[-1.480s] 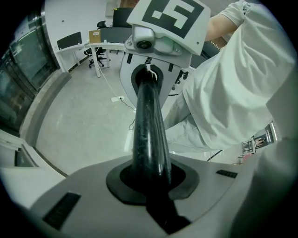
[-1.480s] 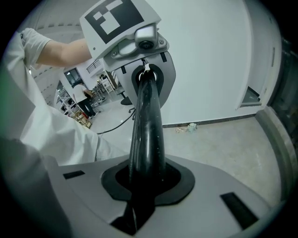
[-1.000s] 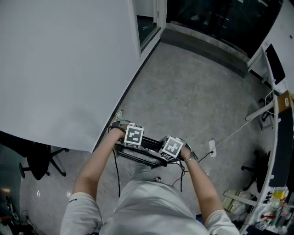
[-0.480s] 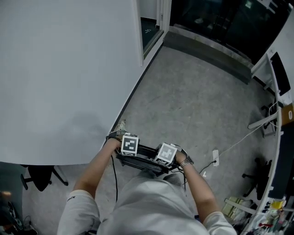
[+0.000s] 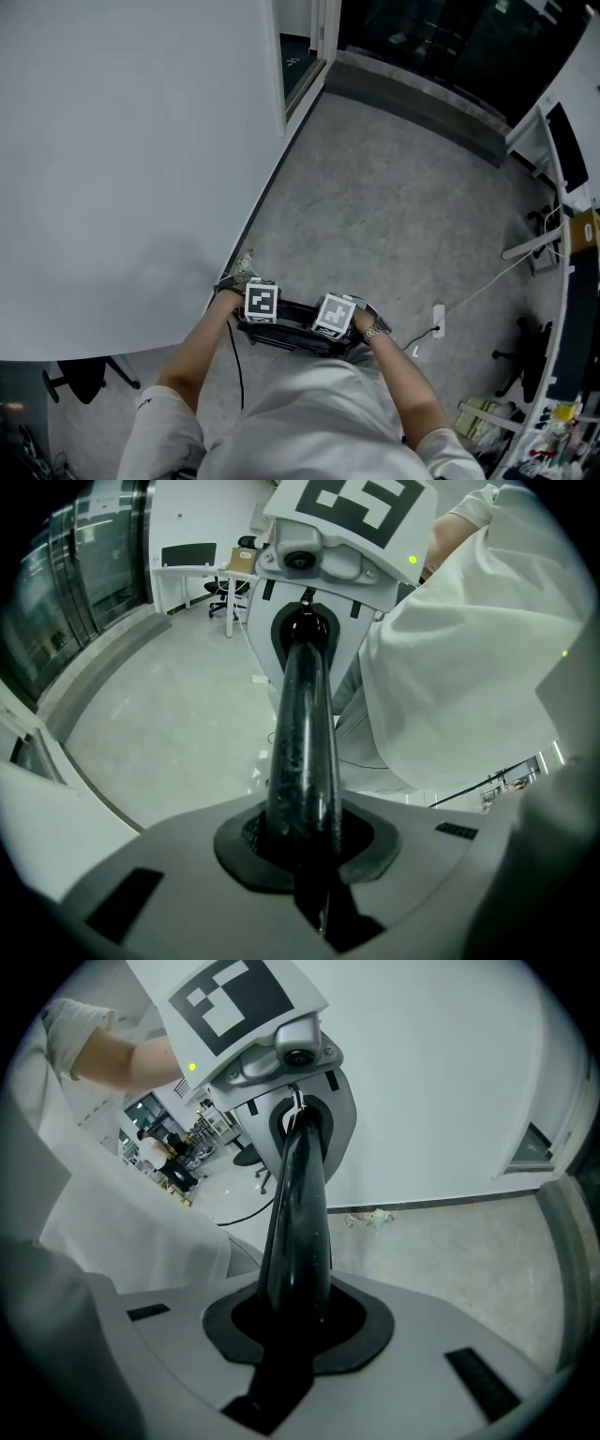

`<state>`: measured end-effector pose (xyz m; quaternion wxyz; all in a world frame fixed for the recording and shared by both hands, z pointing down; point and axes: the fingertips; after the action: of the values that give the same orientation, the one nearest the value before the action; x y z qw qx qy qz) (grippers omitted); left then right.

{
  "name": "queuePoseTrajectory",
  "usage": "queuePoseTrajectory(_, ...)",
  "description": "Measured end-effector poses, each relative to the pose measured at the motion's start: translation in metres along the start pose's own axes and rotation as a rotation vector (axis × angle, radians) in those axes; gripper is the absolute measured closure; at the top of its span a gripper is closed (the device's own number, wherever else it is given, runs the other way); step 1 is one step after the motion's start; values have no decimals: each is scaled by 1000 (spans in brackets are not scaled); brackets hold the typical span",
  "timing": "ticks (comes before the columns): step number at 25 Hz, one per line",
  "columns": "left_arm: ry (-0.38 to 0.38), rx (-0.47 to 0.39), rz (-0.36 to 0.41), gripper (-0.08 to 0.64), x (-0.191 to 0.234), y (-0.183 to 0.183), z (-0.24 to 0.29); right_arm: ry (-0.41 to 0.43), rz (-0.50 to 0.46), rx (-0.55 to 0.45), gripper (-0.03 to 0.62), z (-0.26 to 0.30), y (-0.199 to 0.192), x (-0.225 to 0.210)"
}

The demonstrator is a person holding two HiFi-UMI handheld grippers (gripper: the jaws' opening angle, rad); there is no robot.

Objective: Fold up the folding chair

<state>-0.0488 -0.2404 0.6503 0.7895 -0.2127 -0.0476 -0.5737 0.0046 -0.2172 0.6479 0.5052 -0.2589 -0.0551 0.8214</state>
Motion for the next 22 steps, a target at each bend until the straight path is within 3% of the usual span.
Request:
queuePoseTrajectory(13, -20, -1, -72, 494, 28, -2, 0, 71, -48, 6, 527, 0, 3, -30)
queuePoseTrajectory(22, -42, 44, -117, 497, 70, 56, 1, 109, -102, -17, 528, -35, -42, -75)
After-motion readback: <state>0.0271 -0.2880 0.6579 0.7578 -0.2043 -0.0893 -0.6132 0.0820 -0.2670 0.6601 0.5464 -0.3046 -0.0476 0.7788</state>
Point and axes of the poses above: the fingertips, and each gripper's own axes: z forward along the fingers, x to its left, y out of its top, and after that the axes turned 1 degree about z, right-handed
